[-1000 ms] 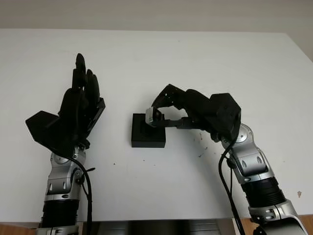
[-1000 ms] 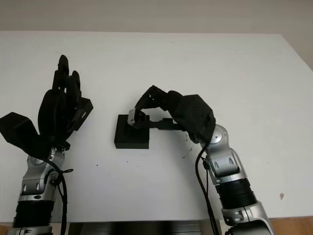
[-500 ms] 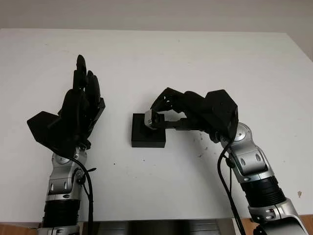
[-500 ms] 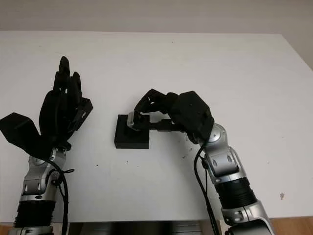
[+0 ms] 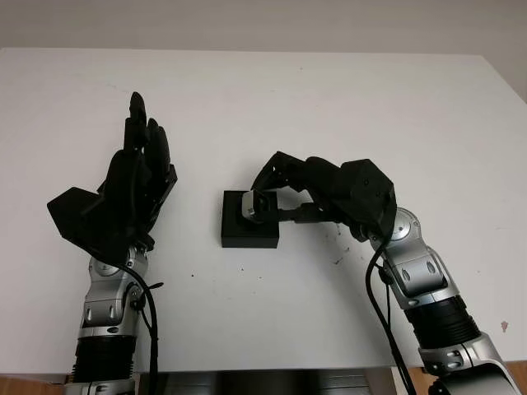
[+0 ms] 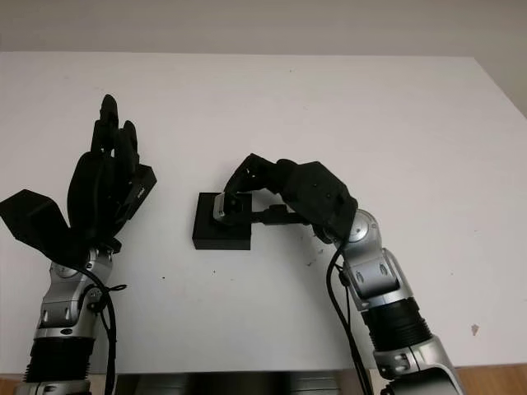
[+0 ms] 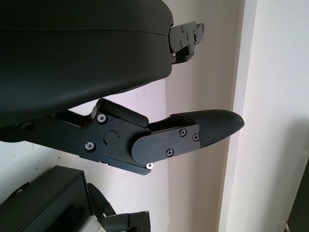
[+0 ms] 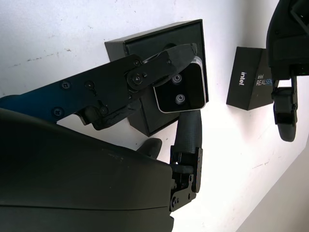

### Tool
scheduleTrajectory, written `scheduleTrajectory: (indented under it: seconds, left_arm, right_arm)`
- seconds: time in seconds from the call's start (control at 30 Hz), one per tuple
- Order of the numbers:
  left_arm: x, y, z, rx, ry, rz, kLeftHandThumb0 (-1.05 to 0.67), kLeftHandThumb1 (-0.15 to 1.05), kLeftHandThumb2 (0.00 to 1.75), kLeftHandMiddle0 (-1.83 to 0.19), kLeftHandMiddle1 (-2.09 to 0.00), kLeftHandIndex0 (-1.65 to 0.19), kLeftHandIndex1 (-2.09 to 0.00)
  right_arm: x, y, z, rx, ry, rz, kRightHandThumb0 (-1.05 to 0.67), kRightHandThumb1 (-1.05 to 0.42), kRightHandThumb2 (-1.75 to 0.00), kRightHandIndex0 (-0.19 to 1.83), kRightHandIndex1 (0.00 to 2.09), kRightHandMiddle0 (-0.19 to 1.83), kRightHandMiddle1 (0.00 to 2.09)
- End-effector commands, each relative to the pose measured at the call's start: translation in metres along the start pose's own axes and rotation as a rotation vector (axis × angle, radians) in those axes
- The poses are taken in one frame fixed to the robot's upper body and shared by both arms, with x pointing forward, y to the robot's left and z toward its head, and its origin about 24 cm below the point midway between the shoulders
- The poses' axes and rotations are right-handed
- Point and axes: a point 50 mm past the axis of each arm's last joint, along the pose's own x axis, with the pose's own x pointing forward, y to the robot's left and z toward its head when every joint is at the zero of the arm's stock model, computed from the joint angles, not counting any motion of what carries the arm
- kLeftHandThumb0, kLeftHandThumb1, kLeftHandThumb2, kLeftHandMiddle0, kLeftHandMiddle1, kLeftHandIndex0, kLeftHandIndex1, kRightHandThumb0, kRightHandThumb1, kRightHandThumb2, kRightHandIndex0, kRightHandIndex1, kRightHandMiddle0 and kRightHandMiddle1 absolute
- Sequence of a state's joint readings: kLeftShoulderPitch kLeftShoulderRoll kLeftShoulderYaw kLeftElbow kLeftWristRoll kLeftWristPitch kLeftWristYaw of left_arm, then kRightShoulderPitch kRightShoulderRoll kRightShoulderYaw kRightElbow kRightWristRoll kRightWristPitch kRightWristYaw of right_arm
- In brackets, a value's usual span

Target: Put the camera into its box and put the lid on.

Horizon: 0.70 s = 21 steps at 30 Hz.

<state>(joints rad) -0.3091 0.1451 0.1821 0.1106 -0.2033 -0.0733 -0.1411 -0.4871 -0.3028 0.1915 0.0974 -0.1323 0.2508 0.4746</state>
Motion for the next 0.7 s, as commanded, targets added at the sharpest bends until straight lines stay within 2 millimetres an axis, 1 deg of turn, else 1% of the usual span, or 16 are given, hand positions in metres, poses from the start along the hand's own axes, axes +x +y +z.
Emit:
scheduleTrajectory:
  seconds: [0.0,0.33,0.67]
  left_arm:
    - [-0.0002,-0.0004,0.0028,0.007,-0.018,0.002,-0.78,1.05,0.62,0.19,0.0,0.19,0.0]
    - [-0.0003,-0.0007,0.0036,-0.003,-0.018,0.003,-0.77,1.05,0.63,0.19,0.0,0.19,0.0]
    - [-0.0017,-0.0007,0.0032,-0.001,-0.018,0.002,-0.77,1.05,0.63,0.19,0.0,0.19,0.0]
  right_arm:
    - [-0.0009,-0.0012,0.0012,-0.037,0.0,0.001,-0.47,-0.95,-0.05,0.05,0.86,0.37,1.67]
    - [-0.0031,0.0021,0.0008,-0.111,0.059,0.006,-0.43,-0.95,-0.05,0.04,0.88,0.35,1.67]
    - [-0.0037,0.0054,-0.0004,-0.191,0.066,0.007,-0.41,-0.95,-0.05,0.05,0.89,0.36,1.68]
